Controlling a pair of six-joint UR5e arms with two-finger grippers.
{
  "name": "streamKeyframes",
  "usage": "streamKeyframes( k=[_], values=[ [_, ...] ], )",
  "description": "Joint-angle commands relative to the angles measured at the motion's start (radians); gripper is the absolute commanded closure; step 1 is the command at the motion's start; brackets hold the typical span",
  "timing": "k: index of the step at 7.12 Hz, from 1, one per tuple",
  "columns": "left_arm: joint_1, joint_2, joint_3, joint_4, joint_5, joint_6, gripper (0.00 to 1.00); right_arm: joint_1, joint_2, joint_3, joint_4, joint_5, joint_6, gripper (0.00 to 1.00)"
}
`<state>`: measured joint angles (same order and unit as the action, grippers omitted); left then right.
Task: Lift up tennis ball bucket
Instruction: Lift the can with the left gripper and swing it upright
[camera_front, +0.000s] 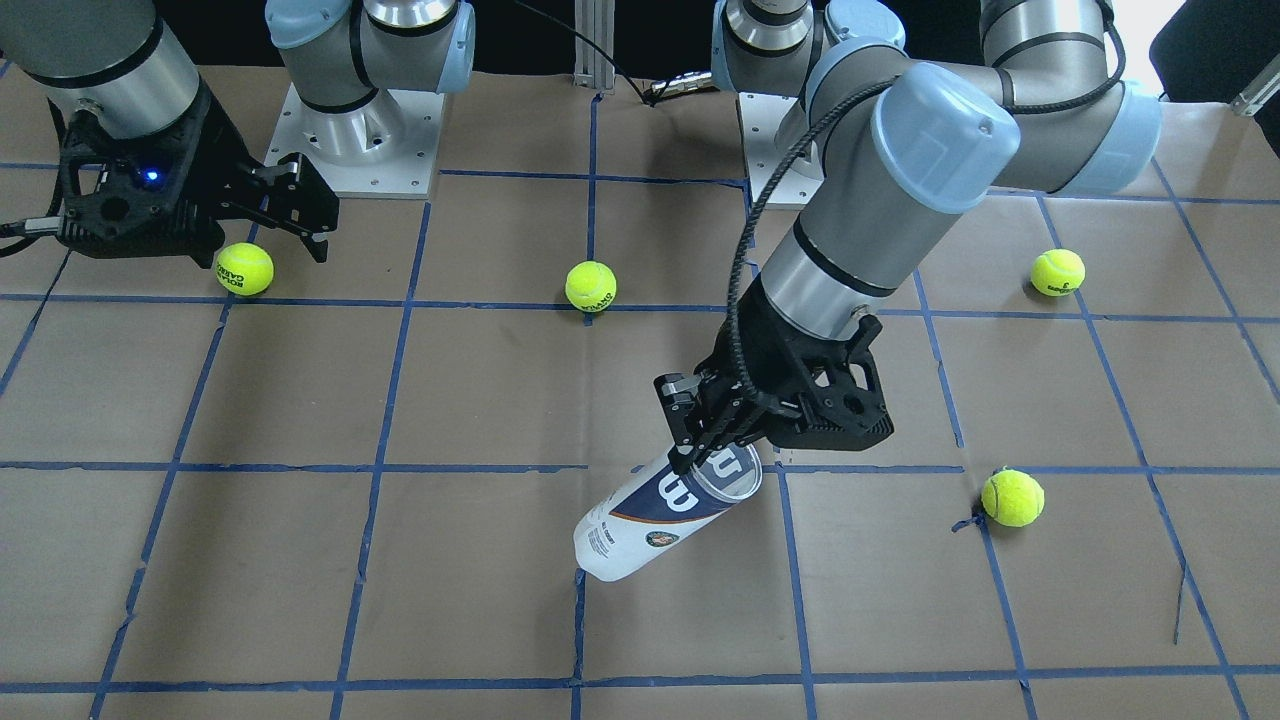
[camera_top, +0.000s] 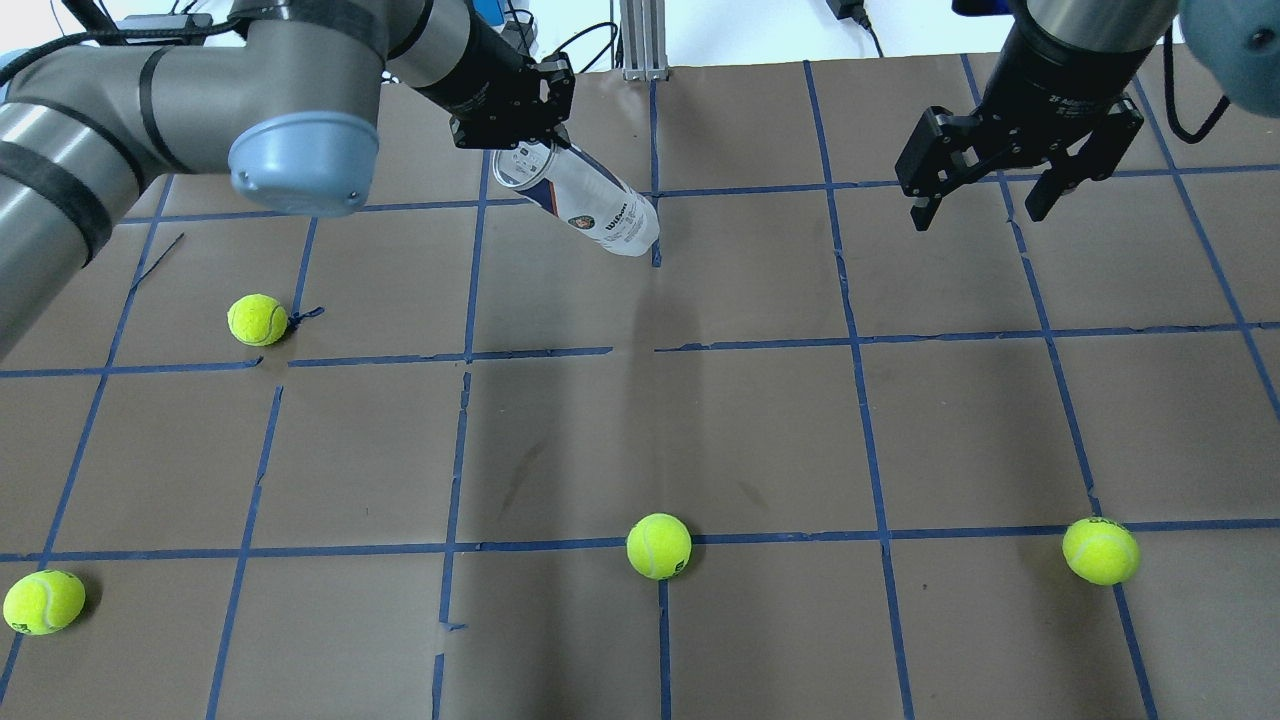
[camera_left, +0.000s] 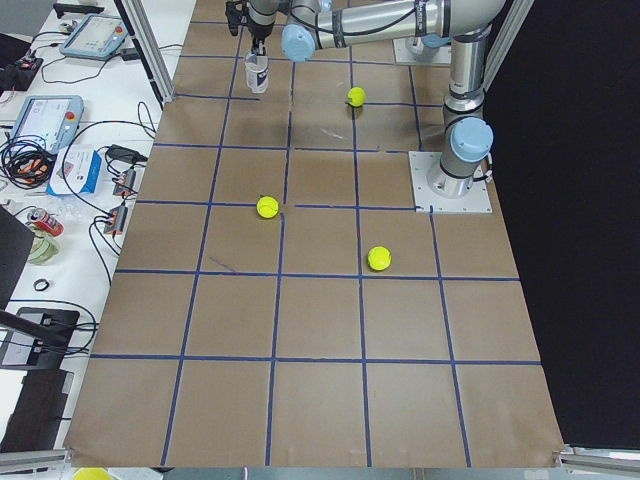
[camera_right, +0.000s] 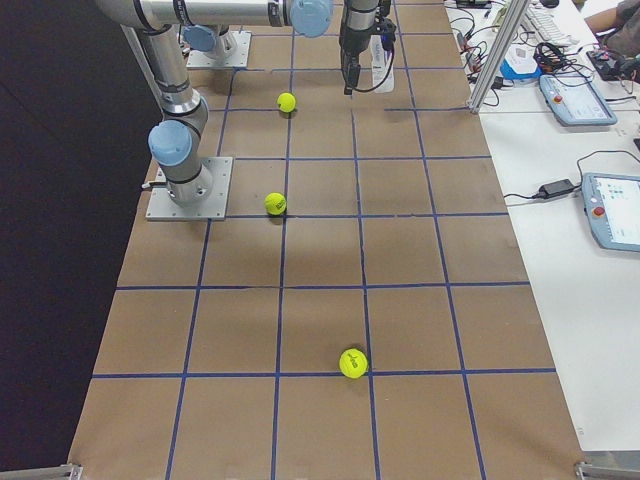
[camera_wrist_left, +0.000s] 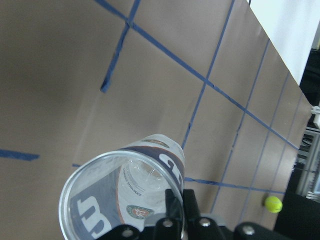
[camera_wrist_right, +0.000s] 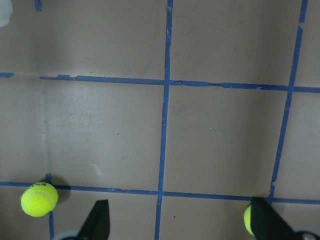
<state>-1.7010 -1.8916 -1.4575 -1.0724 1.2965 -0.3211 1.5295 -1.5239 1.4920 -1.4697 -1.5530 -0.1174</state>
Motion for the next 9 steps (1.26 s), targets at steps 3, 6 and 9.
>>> streamKeyframes(
  k=[3, 6, 9],
  values=[
    [-0.158, -0.188, 0.330, -0.343, 0.355, 0.329, 1.00, 0.012, 0.004, 0.002, -0.026, -0.001, 0.007, 0.00],
    [-0.163, -0.217, 0.295, -0.304, 0.379, 0.395, 1.00, 0.009, 0.001, 0.002, -0.024, -0.001, 0.004, 0.00],
    [-0.154, -0.182, 0.281, -0.284, 0.379, 0.396, 1.00, 0.006, -0.001, 0.010, -0.023, -0.009, -0.002, 0.00]
  ],
)
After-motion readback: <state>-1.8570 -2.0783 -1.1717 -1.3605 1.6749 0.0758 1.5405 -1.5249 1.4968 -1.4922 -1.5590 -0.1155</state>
